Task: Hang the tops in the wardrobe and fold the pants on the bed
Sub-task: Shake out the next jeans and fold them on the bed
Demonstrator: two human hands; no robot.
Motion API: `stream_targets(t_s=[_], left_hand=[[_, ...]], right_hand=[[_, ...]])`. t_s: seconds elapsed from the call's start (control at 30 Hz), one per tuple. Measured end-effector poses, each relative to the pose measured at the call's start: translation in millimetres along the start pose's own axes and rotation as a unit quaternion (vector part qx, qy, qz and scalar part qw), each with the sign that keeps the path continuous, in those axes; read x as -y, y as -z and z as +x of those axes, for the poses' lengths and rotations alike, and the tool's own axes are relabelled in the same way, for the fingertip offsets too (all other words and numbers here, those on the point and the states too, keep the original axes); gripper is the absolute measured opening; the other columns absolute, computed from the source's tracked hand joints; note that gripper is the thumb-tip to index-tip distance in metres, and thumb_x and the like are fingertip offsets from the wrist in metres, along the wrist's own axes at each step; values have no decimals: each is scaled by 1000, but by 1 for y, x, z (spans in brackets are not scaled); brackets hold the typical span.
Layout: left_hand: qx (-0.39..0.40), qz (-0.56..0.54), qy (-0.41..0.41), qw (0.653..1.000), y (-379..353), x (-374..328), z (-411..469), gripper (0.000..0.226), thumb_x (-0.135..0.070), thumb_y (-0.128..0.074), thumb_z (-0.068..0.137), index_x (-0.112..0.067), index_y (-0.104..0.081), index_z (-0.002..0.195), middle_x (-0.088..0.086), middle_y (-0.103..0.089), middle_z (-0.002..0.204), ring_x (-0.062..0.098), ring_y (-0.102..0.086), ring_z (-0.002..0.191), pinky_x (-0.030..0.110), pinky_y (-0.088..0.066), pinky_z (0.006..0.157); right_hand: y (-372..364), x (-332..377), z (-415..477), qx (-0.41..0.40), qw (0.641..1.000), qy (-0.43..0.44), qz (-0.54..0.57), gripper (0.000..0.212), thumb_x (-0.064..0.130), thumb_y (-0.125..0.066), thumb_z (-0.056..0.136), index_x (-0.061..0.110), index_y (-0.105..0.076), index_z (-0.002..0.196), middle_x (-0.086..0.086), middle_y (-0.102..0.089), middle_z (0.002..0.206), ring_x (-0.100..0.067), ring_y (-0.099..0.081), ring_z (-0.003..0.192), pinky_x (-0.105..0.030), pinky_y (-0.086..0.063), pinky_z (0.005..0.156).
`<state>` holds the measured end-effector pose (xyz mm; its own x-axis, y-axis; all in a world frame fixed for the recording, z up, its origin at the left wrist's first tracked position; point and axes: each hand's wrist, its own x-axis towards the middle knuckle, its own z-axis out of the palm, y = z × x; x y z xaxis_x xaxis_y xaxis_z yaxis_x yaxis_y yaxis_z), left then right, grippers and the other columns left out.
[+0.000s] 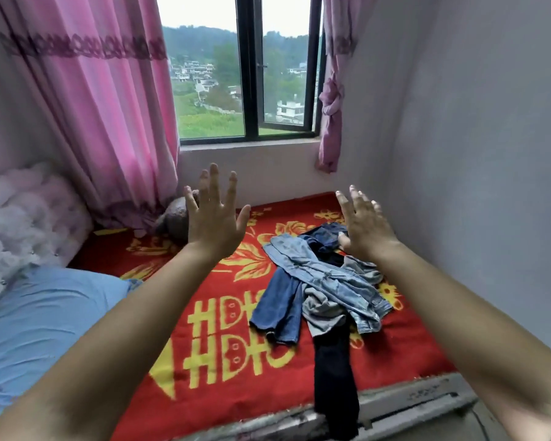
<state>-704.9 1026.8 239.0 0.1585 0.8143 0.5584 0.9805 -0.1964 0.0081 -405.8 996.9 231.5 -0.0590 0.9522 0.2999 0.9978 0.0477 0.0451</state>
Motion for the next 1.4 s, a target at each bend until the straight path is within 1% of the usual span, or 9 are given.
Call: stream_targets(t_s=[0.33, 0.57, 0.7, 0.8, 1.0, 1.07, 1.17, 1.3, 1.4], left_hand=[[132, -53, -51, 988, -172, -44, 76, 74, -57, -28, 97, -22, -3, 157, 14, 14, 162, 33, 5, 150, 63, -8, 116], [243, -39, -21, 969, -300, -67, 92, 76, -58, -33, 97, -26, 1, 157, 12, 13, 162, 32, 5, 150, 61, -11, 117], [317, -15, 9, 948, -376, -83, 87, 79, -60, -31, 96, -26, 6, 157, 11, 19, 161, 31, 6, 150, 59, -15, 117], [361, -20, 19, 932, -429, -110, 86, 79, -61, -29, 96, -25, 7, 157, 12, 20, 161, 32, 3, 150, 57, -19, 116], [414, -109, -13, 904, -533, -194, 57, 80, -54, -40, 98, -18, -1, 158, 18, 14, 162, 35, 1, 150, 53, -22, 116], [415, -167, -21, 894, -562, -225, 41, 80, -51, -45, 98, -14, -6, 158, 22, 10, 161, 34, 2, 151, 50, -22, 117], [414, -218, -88, 879, -596, -267, 15, 80, -45, -50, 97, -11, -10, 157, 26, 6, 161, 36, 1, 151, 48, -18, 120], [422, -227, -201, 855, -632, -308, -14, 79, -35, -57, 91, -13, -17, 156, 19, 3, 163, 36, -6, 150, 52, -25, 115], [420, -174, -295, 840, -663, -330, -22, 80, -32, -53, 90, -21, -11, 157, 12, 6, 164, 32, -1, 151, 56, -22, 114]], right_hand=[[-112, -91, 77, 72, 990, -121, -1, 88, 39, -58, 91, 15, -8, 159, -18, -6, 165, -32, -13, 151, -47, -16, 122], [-248, -143, 132, 197, 972, -119, 41, 84, 36, -57, 90, 16, -10, 157, -17, -5, 165, -32, -11, 151, -45, -17, 121], [-328, -175, 149, 292, 948, -115, 54, 82, 40, -54, 94, 15, -9, 157, -16, -2, 165, -32, -8, 152, -46, -19, 119], [-385, -199, 150, 339, 924, -152, 85, 80, 39, -54, 95, 15, -10, 157, -16, -3, 165, -34, -11, 151, -47, -23, 118], [-485, -233, 95, 413, 871, -238, 124, 73, 27, -48, 98, 16, -10, 158, -15, -4, 165, -34, -13, 150, -45, -23, 119], [-515, -249, 73, 420, 862, -256, 119, 70, 24, -47, 98, 16, -11, 158, -16, -6, 165, -34, -14, 150, -46, -24, 118], [-554, -275, 51, 403, 839, -333, 152, 66, 23, -46, 100, 14, -16, 158, -18, -15, 162, -36, -21, 147, -48, -27, 116], [-596, -300, 42, 313, 788, -478, 229, 52, 30, -39, 104, 12, -32, 152, -19, -46, 146, -36, -40, 137, -43, -31, 112], [-621, -304, 32, 264, 760, -540, 247, 45, 24, -35, 104, 13, -41, 147, -15, -58, 138, -33, -48, 132, -40, -34, 111]])
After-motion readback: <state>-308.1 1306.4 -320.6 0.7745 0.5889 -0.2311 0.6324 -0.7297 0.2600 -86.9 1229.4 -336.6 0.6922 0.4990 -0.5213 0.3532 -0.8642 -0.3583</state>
